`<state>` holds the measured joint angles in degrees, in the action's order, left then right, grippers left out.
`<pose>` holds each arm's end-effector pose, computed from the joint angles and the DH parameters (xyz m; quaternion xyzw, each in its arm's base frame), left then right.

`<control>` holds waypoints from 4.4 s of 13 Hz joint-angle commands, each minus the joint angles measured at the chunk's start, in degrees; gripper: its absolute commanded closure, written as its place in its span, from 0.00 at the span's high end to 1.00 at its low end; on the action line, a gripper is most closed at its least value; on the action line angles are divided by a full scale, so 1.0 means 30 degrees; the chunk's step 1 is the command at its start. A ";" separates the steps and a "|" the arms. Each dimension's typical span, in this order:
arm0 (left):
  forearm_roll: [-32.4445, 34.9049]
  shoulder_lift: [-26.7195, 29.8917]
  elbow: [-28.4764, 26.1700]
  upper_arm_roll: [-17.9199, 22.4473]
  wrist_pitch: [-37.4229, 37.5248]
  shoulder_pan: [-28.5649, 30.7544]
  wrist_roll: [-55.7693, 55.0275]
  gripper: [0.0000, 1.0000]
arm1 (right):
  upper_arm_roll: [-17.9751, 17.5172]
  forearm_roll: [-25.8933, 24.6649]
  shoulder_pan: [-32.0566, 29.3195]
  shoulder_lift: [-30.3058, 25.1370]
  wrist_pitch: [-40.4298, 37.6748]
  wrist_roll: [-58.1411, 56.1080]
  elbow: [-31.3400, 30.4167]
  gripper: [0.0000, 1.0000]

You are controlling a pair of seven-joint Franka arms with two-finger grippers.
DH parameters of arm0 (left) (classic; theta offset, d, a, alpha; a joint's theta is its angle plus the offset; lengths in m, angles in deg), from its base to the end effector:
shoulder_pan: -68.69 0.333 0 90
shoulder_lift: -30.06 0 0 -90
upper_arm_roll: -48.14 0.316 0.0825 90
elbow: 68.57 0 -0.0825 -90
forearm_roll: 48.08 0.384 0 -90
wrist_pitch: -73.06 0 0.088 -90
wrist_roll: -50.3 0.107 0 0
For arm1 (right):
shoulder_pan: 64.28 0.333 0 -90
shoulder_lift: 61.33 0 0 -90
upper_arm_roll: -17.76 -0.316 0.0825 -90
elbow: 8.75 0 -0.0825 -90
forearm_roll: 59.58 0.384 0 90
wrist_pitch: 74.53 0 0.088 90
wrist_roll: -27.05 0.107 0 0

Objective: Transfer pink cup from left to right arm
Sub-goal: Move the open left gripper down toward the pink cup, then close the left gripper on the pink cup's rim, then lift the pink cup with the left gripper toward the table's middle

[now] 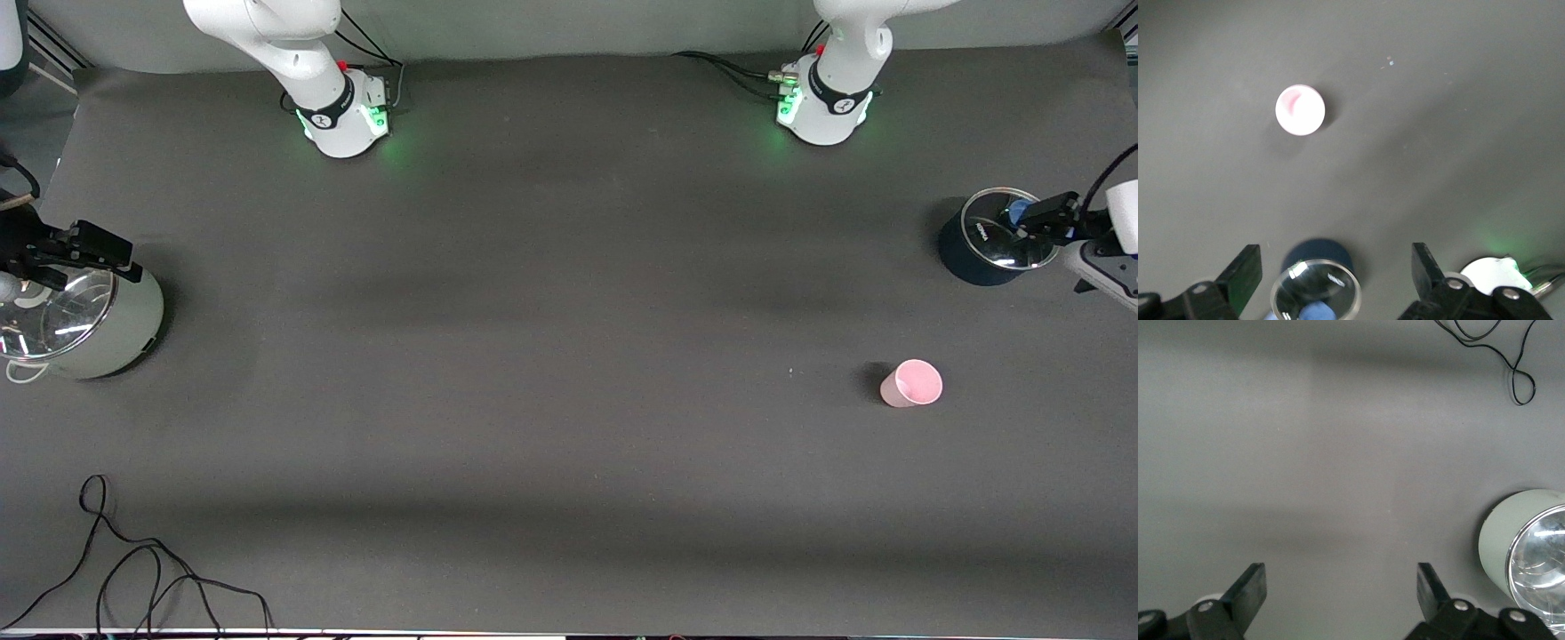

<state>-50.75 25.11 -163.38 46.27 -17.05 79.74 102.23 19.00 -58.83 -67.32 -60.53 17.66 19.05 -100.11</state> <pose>0.5641 0.0868 0.5368 0.9283 -0.3613 -0.0599 0.0639 0.5603 -0.0405 0.6088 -0.9995 -0.0322 -0.0009 0.0063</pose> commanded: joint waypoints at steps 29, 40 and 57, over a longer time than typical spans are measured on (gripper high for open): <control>-1.7854 -1.4020 -0.0389 -0.0722 -0.4122 0.7038 2.9037 1.00 | -0.0033 -0.0074 -0.0220 0.0201 0.0090 -0.0203 0.0718 1.00; -1.9147 -1.4579 -0.0331 -0.1341 -0.4766 0.6482 2.9070 1.00 | -0.0033 -0.0103 -0.0190 0.0318 0.0090 -0.0203 0.0893 1.00; -2.1228 -1.4785 0.1015 -0.5433 -0.7832 0.4547 2.4422 0.00 | -0.0033 -0.0074 -0.0278 0.0377 0.0089 -0.0174 0.1187 1.00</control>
<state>-113.38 -19.77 -161.56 33.21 -36.68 94.07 180.59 19.09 -58.83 -67.72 -60.05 17.92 19.05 -97.90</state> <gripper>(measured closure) 0.304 0.000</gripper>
